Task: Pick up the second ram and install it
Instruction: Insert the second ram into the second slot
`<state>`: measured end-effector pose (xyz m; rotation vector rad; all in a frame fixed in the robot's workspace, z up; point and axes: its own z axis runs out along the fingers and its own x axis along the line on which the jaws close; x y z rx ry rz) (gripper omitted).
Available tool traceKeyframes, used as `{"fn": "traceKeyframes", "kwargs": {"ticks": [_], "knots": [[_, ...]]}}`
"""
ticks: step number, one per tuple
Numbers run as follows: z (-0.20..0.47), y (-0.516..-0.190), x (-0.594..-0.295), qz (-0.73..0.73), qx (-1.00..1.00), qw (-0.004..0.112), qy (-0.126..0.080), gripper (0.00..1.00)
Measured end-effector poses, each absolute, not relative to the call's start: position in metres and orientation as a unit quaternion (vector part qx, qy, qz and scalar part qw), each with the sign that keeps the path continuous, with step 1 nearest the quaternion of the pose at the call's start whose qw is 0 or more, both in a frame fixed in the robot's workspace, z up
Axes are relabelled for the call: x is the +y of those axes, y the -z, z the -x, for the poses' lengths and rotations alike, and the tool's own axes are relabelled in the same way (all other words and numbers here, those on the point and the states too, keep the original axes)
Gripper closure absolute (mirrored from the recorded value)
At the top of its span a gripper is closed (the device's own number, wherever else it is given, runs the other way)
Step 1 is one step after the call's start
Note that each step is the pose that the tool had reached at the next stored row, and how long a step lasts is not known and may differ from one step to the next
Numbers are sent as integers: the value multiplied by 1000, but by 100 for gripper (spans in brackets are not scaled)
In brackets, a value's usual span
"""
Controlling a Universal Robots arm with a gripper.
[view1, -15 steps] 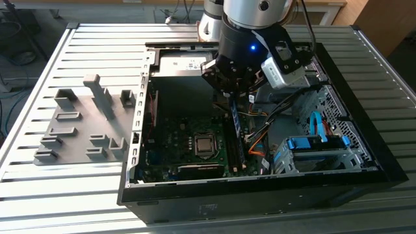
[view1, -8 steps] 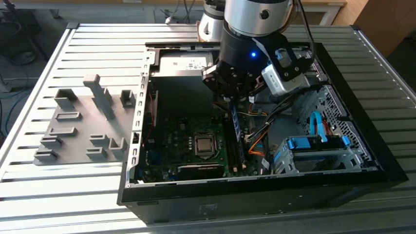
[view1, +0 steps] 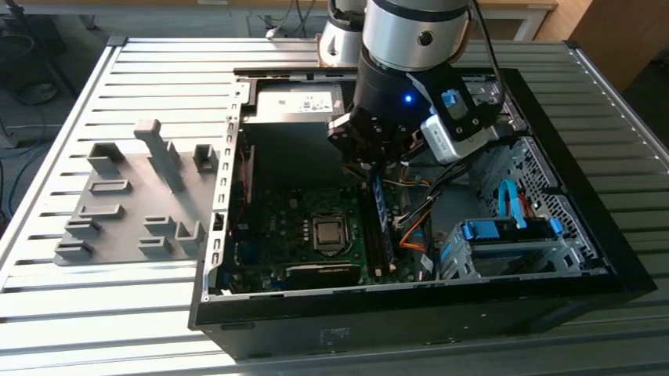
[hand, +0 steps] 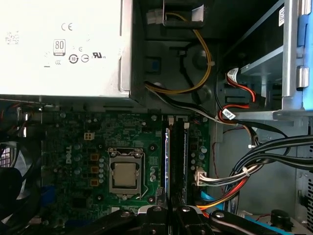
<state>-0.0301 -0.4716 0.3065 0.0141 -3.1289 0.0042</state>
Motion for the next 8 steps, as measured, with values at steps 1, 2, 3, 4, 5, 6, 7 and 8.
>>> {"fn": "traceKeyframes", "kwargs": {"ticks": [1, 2, 3, 4, 5, 6, 7, 8], "knots": [[30, -307, -472, -4, -1000, 6, -1, 86], [30, -307, -472, -4, -1000, 6, -1, 86], [30, -306, -472, -5, -1000, 6, -1, 86], [30, -306, -472, -5, -1000, 6, -1, 86], [30, -306, -472, -5, -1000, 6, -1, 86], [30, -306, -472, -5, -1000, 6, -1, 86], [30, -306, -472, -5, -1000, 6, -1, 86], [30, -306, -472, -5, -1000, 6, -1, 86]]}}
